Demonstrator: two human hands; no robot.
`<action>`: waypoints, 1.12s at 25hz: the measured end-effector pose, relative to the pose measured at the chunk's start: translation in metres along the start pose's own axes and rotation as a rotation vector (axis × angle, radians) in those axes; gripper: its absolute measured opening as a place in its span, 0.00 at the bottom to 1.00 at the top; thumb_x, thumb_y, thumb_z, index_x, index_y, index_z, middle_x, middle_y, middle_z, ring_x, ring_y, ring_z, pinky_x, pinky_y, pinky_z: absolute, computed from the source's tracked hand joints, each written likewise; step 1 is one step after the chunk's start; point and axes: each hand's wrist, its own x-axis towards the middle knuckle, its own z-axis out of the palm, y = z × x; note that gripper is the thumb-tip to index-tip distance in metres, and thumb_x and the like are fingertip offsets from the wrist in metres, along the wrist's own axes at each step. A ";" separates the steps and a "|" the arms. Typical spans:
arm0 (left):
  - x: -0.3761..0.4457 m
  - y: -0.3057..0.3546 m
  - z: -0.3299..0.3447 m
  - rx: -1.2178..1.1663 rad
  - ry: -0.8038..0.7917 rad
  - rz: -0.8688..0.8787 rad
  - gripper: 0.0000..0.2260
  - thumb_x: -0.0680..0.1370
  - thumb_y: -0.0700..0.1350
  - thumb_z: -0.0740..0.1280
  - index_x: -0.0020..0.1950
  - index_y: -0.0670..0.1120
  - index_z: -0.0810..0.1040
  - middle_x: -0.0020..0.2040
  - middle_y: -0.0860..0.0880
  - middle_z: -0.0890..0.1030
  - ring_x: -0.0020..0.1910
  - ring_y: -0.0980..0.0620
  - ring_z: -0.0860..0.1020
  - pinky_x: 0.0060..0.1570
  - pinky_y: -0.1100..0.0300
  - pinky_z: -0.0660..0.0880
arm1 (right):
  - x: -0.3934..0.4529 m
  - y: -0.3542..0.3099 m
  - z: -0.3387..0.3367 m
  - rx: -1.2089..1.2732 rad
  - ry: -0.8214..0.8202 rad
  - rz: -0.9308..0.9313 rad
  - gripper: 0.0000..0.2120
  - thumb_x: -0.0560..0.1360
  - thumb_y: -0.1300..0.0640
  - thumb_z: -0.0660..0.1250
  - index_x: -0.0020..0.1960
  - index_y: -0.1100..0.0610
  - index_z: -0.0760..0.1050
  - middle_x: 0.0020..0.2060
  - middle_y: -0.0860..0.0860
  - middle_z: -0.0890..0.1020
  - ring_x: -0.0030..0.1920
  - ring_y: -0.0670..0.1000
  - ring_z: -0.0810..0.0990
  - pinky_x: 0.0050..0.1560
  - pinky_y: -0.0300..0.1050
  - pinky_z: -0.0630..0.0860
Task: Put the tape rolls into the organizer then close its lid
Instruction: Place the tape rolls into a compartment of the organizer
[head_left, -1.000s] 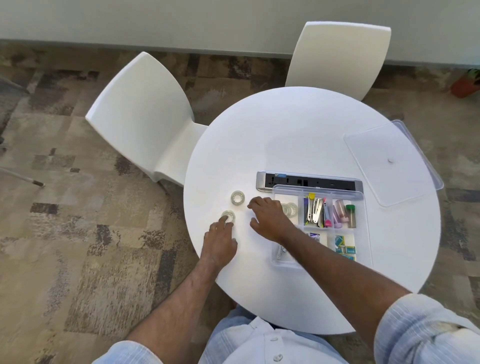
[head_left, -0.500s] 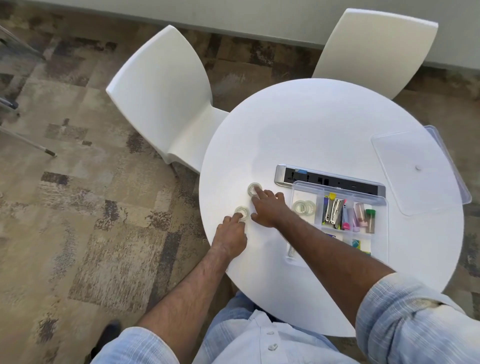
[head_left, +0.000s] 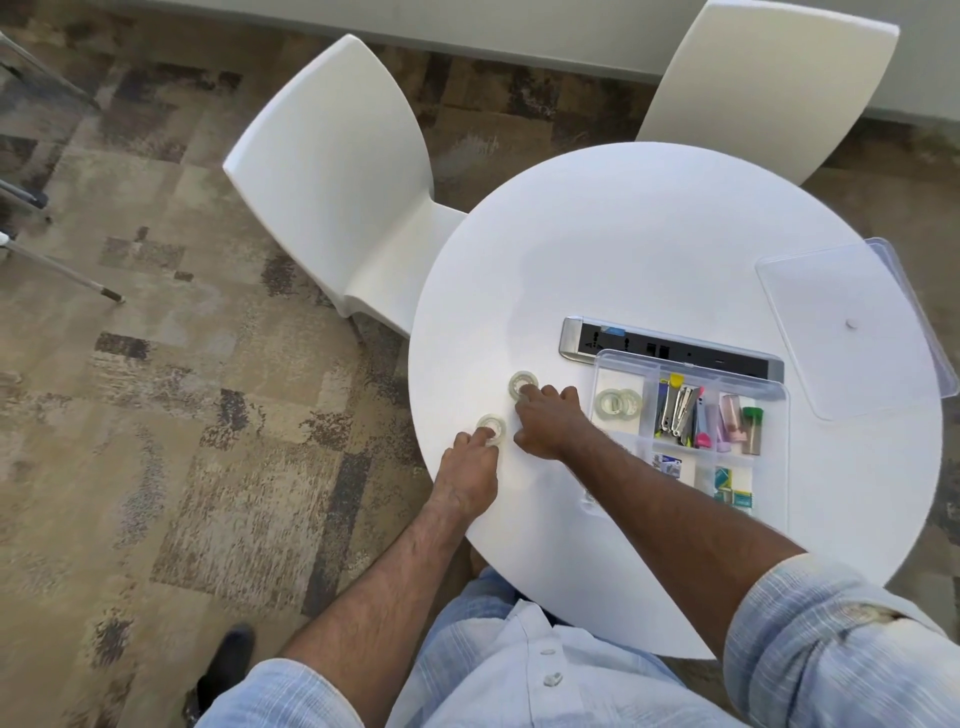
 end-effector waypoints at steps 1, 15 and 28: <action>-0.001 0.001 -0.001 -0.015 0.012 -0.004 0.15 0.81 0.38 0.61 0.67 0.41 0.79 0.79 0.45 0.67 0.66 0.41 0.71 0.61 0.45 0.76 | -0.003 0.001 0.002 0.004 0.001 -0.001 0.17 0.75 0.49 0.61 0.59 0.57 0.77 0.68 0.55 0.73 0.63 0.60 0.72 0.61 0.59 0.65; 0.006 0.080 -0.028 -0.067 0.170 0.154 0.15 0.81 0.43 0.64 0.66 0.42 0.77 0.82 0.47 0.64 0.70 0.39 0.70 0.62 0.45 0.76 | -0.076 0.083 0.013 0.277 0.391 0.205 0.21 0.74 0.53 0.62 0.66 0.52 0.78 0.70 0.51 0.73 0.66 0.57 0.72 0.61 0.57 0.65; 0.007 0.119 -0.023 -0.156 0.153 0.212 0.23 0.81 0.43 0.66 0.77 0.47 0.71 0.82 0.47 0.65 0.79 0.43 0.65 0.74 0.46 0.70 | -0.112 0.120 0.036 0.387 0.368 0.241 0.07 0.77 0.51 0.64 0.51 0.51 0.79 0.58 0.48 0.79 0.59 0.50 0.75 0.64 0.59 0.66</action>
